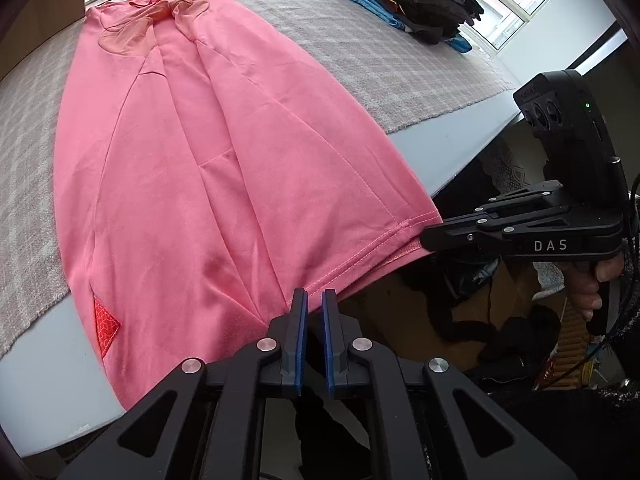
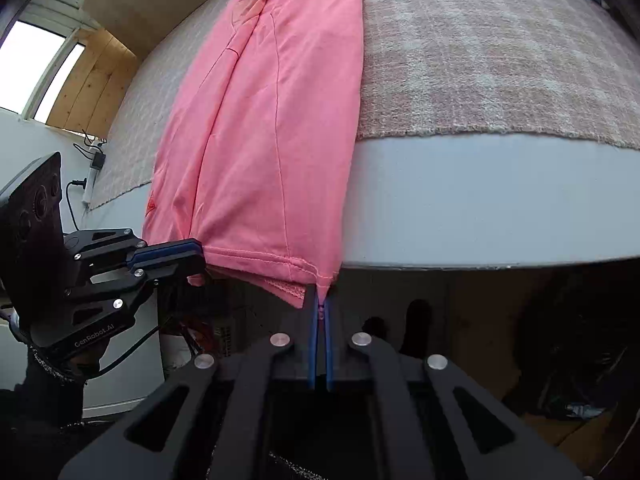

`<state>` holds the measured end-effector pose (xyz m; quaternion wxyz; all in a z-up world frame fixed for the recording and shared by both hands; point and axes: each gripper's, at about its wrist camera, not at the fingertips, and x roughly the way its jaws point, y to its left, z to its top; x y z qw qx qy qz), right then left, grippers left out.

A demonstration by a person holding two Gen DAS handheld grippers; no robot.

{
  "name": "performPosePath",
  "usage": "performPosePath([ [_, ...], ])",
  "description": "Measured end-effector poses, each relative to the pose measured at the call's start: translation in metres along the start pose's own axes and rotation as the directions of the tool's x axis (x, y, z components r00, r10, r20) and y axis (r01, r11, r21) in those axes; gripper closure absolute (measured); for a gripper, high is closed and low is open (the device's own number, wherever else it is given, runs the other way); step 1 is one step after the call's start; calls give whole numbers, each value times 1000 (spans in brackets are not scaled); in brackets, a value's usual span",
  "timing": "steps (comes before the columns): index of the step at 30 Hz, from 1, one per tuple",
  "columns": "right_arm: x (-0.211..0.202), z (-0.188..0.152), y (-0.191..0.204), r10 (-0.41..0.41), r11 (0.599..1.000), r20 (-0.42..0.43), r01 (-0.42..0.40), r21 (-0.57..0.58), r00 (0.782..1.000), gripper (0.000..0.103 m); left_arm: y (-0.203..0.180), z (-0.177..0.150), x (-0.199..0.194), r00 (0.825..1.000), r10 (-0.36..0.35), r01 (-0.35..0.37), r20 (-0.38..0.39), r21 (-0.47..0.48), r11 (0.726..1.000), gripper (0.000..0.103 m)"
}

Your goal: Fold clothes

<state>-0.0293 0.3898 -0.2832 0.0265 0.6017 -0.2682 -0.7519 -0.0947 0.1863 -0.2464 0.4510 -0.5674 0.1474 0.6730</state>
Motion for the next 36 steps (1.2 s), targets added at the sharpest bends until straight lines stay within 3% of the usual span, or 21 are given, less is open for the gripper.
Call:
performPosePath([
  [4,4,-1,-6,-24,1000,-47,23,-6,999,99,41,-38,-32,999,39,-37,16,-138,990,83],
  [6,-1,0,-7,-20,1000,-49,20,0,999,91,65,-53,-38,998,64,-62,1,-205,977,83],
  [8,-9,2,-6,-18,1000,-26,19,6,1000,62,80,-59,-35,996,86,-87,-16,-258,962,82],
  [9,-14,2,-6,-17,1000,-10,17,11,1000,59,85,-60,-33,996,92,-94,-19,-266,959,81],
  [11,-16,3,-10,-14,1000,1,13,27,1000,59,89,-60,-29,994,104,-106,-21,-267,958,76],
  [14,-7,8,-3,-48,999,-5,48,18,999,59,87,-55,-21,995,94,-101,-40,-248,963,75],
  [21,9,27,16,-23,1000,-35,23,-2,999,62,62,-52,-27,995,89,-96,-47,-179,979,75],
  [24,0,20,24,-98,993,-81,93,-67,992,63,56,-50,-45,994,112,-111,-4,-149,983,75],
  [26,-25,22,33,-118,989,-30,115,-93,993,63,50,-47,-52,994,106,-100,31,-138,985,75],
  [29,-63,63,57,-76,989,93,87,-119,993,63,36,-40,-47,993,101,-93,67,-113,989,75],
  [31,-79,103,81,-78,981,181,107,-160,980,63,26,-33,-37,990,117,-109,72,-110,988,75],
  [33,-89,151,103,-106,963,238,159,-217,965,63,18,-25,-29,991,107,-97,85,-117,988,75],
  [36,-100,226,120,-95,929,274,184,-322,957,62,12,-14,-17,986,144,-134,78,-124,983,75],
])
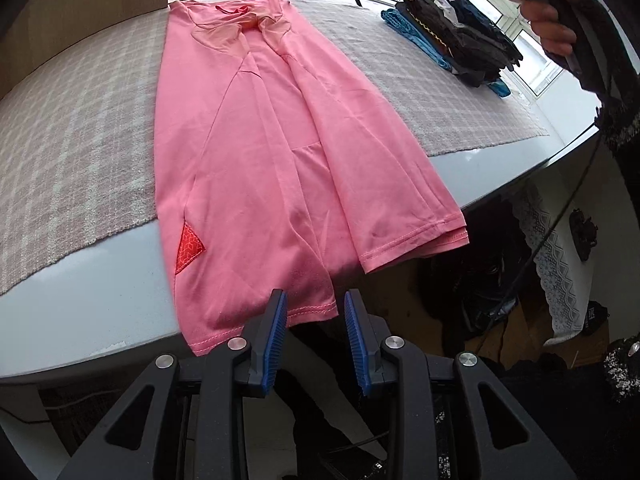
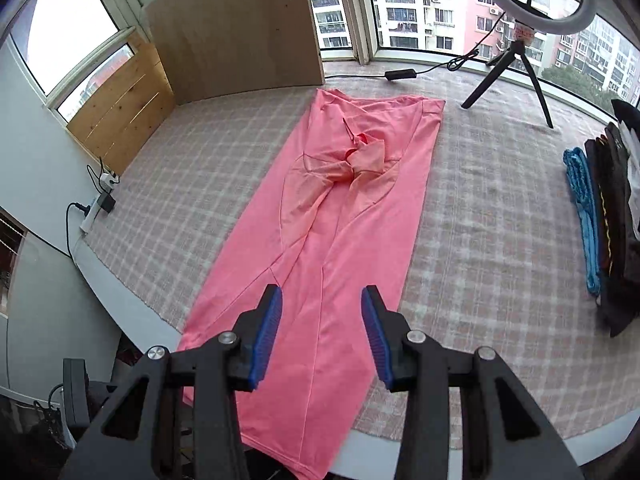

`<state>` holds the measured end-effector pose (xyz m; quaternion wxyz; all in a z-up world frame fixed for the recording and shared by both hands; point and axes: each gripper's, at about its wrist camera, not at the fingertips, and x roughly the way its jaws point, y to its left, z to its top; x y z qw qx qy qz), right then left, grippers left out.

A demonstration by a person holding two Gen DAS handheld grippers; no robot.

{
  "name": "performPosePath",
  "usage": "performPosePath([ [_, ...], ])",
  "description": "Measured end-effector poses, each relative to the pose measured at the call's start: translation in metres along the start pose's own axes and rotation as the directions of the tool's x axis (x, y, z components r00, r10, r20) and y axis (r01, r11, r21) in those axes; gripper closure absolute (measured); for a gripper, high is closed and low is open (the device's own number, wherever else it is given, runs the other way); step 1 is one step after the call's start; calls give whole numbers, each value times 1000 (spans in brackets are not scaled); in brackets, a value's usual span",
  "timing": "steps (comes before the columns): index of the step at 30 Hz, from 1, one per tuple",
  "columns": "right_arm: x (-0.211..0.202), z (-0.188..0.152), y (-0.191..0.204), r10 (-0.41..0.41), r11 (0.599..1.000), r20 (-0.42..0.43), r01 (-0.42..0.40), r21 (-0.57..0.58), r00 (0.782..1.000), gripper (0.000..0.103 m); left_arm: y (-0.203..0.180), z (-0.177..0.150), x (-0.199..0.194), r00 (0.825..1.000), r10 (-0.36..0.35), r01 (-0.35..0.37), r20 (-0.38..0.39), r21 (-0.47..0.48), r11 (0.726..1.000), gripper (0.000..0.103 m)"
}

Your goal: Fold clothes

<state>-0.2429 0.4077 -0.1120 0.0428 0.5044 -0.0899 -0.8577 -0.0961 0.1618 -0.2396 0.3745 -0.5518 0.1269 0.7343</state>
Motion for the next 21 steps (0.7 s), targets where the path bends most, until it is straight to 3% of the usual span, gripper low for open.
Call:
performPosePath([
  [4,56,102,-6,-44,988,27,47,-147,999,62,-1,13,10,1000,26,-26,-5,-91,995,75],
  [7,118,166,-22,-124,968,-9,119,-220,992,62,-2,21,18,998,58,-60,-20,-163,985,75],
  [10,176,208,-43,-126,965,-80,104,-240,989,62,-5,27,26,996,81,-88,-40,-231,969,75],
  [14,232,238,-54,-83,971,-164,43,-234,983,62,-10,34,37,991,110,-126,-72,-282,951,75],
  [21,278,245,-53,-54,962,-253,-17,-271,966,62,-4,37,32,988,137,-155,-77,-360,920,75],
])
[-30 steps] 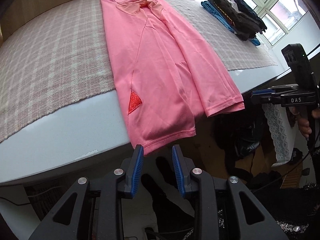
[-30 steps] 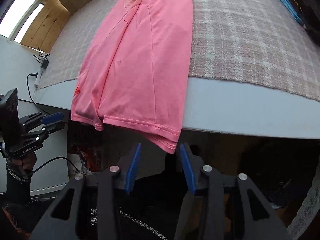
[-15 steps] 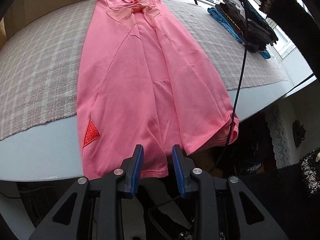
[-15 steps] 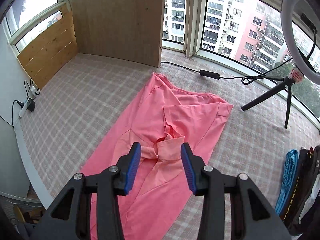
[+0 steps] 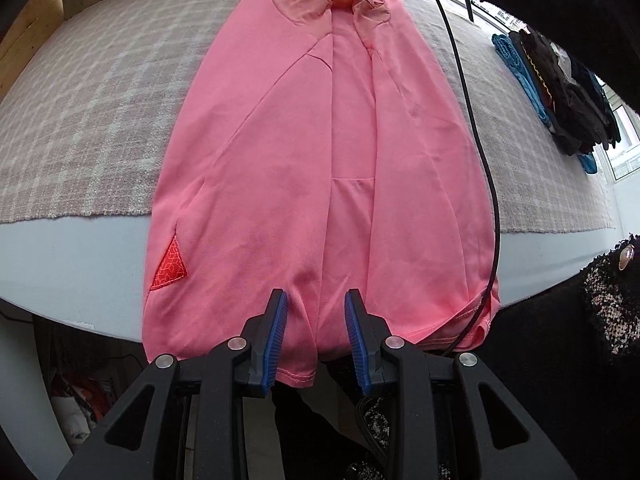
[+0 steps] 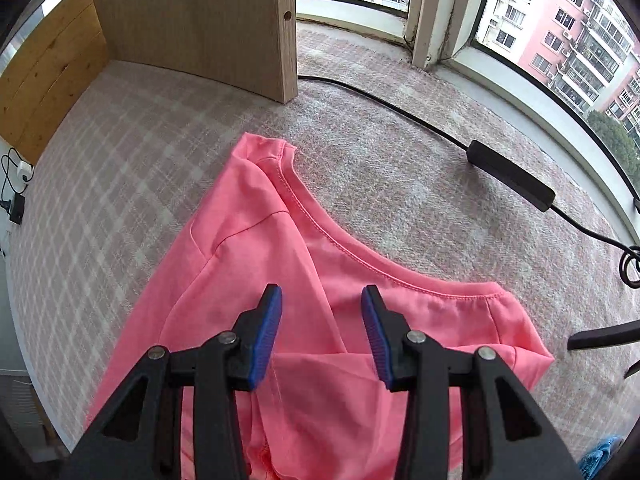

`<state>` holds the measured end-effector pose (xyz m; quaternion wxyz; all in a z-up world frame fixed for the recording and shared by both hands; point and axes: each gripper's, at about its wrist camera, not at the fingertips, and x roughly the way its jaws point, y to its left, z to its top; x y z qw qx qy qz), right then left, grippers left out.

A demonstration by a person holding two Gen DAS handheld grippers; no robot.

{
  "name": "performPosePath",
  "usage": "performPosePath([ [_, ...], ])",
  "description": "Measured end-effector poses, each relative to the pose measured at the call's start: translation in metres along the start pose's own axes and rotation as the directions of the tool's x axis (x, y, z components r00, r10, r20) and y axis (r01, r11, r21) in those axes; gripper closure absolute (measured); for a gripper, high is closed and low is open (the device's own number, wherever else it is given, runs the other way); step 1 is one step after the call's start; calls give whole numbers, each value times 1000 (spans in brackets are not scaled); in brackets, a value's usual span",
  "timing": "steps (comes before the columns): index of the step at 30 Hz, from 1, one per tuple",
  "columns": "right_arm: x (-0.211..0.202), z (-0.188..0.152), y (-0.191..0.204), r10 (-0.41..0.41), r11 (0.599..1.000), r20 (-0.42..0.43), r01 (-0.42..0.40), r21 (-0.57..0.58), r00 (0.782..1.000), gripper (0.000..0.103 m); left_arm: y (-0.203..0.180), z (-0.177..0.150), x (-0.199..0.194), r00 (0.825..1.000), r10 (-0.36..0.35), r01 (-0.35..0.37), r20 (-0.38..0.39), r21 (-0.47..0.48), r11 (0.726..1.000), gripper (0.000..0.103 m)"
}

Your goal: Fold clothes

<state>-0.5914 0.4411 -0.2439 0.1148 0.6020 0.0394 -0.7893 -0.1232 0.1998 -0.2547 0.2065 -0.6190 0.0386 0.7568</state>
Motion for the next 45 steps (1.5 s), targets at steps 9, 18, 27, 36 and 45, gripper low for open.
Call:
performPosePath([
  [9,2,-4,21,-42,993,0,41,-113,999,99,39,-34,-23,999,39,-36,19,-132,991,75],
  [18,-12,4,36,-89,985,48,95,-142,995,101,23,-32,-12,999,4,-2,34,-78,997,72],
  [27,-6,4,44,-136,978,47,142,-156,990,102,30,-26,-14,998,-34,37,47,-54,998,103],
  [36,-13,7,23,-58,997,37,59,-43,998,103,30,-28,-24,995,-75,79,58,-54,995,103],
  [45,-5,0,32,68,997,-39,-69,-42,997,85,30,-28,-20,998,-59,61,33,-56,997,103],
])
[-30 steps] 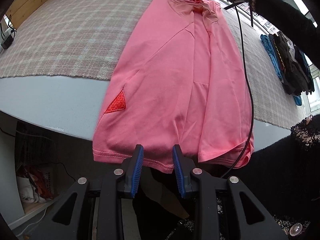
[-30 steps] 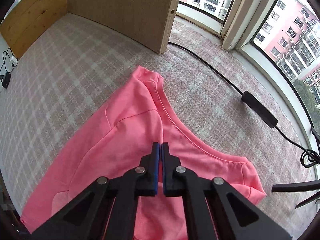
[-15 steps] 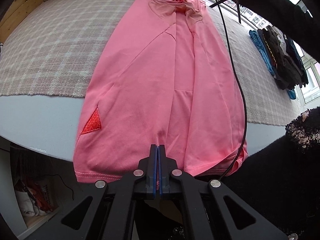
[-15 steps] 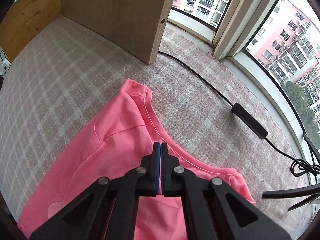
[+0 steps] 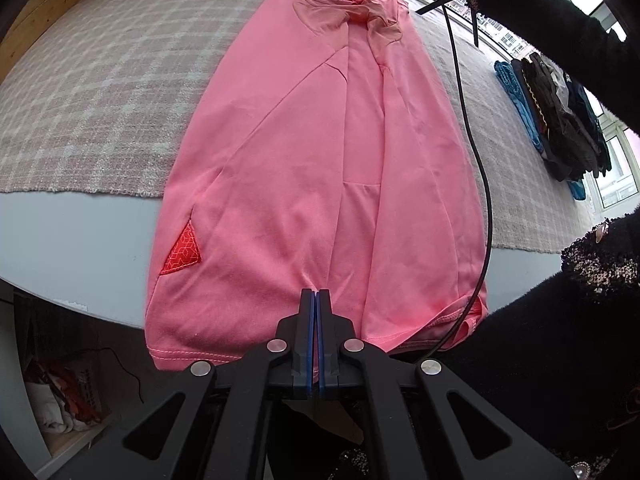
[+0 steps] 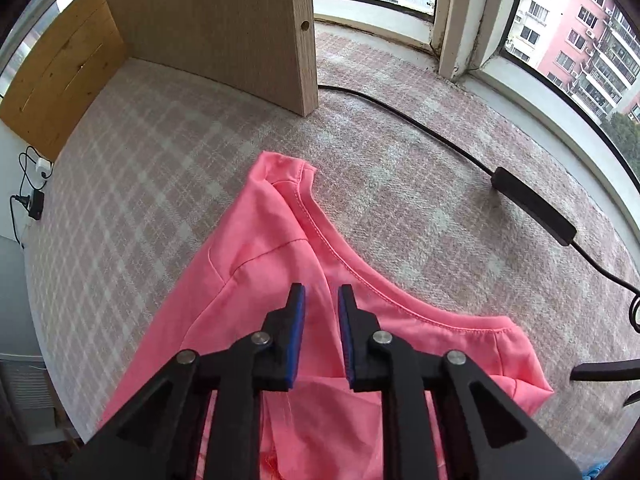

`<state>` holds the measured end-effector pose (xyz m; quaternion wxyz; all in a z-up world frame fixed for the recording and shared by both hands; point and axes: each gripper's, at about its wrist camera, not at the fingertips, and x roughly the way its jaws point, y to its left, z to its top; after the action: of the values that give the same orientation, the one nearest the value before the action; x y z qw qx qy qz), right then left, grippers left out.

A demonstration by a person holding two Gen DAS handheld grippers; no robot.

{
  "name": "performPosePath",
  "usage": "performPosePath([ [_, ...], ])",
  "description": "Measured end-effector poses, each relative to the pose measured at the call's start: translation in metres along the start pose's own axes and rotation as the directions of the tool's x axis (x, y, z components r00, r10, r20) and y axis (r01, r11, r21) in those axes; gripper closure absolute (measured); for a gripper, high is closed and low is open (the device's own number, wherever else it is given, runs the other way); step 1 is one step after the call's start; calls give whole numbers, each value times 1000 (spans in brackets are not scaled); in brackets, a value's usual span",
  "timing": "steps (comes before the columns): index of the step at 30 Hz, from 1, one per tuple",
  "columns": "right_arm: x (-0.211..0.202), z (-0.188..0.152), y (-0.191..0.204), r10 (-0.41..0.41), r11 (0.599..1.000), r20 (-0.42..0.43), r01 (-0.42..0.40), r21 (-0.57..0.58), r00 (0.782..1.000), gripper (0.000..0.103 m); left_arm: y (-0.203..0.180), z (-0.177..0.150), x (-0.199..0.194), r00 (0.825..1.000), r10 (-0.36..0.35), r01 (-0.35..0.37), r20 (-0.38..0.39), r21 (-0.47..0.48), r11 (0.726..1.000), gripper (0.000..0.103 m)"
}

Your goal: Fold clothes

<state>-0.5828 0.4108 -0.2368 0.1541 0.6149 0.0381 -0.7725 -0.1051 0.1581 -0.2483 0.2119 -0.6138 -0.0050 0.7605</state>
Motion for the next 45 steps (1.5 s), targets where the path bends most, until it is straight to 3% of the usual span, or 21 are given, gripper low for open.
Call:
performPosePath([
  [4,8,-5,12,-17,999,-20,16,-50,1000,84,4,-1,-1,1000,-2,2,-2,-2,1000,103],
  [6,8,-5,19,-24,997,-17,23,-68,1000,101,5,1,0,1000,-6,6,-2,-1,1000,103],
  [14,-12,5,35,-136,985,64,142,-102,989,102,-21,21,11,999,-50,50,15,5,999,103],
  [18,-3,4,41,-165,980,38,168,-108,986,102,-22,18,17,999,-36,36,0,19,999,103],
  [21,8,-3,55,-165,974,7,164,-154,986,102,-13,10,7,1000,-18,18,1,9,1000,95],
  [23,-2,-6,61,-175,974,52,181,-136,983,94,5,0,-9,1000,2,-1,16,-26,1000,76],
  [25,-22,-10,68,-170,975,107,183,-123,980,85,28,-11,-18,999,48,-46,16,-74,996,75],
  [27,-43,-17,79,-164,972,155,186,-141,974,83,51,-18,-18,997,79,-78,-1,-119,990,75],
  [30,-74,-26,79,-75,975,179,110,-192,981,83,75,-20,-9,999,52,-53,-12,-162,985,73],
  [35,-112,-99,100,107,977,169,-72,-200,980,74,80,-14,5,999,-24,21,-23,-134,991,70],
  [37,-121,-137,107,130,979,172,-99,-179,976,73,79,-14,12,998,-31,26,-46,-112,993,73],
  [40,-125,-199,110,172,983,148,-159,-98,974,73,78,-13,16,995,-89,84,-52,-92,992,99],
  [45,-106,-317,111,142,979,88,-153,135,986,73,70,-11,14,994,-92,95,-59,49,994,100],
])
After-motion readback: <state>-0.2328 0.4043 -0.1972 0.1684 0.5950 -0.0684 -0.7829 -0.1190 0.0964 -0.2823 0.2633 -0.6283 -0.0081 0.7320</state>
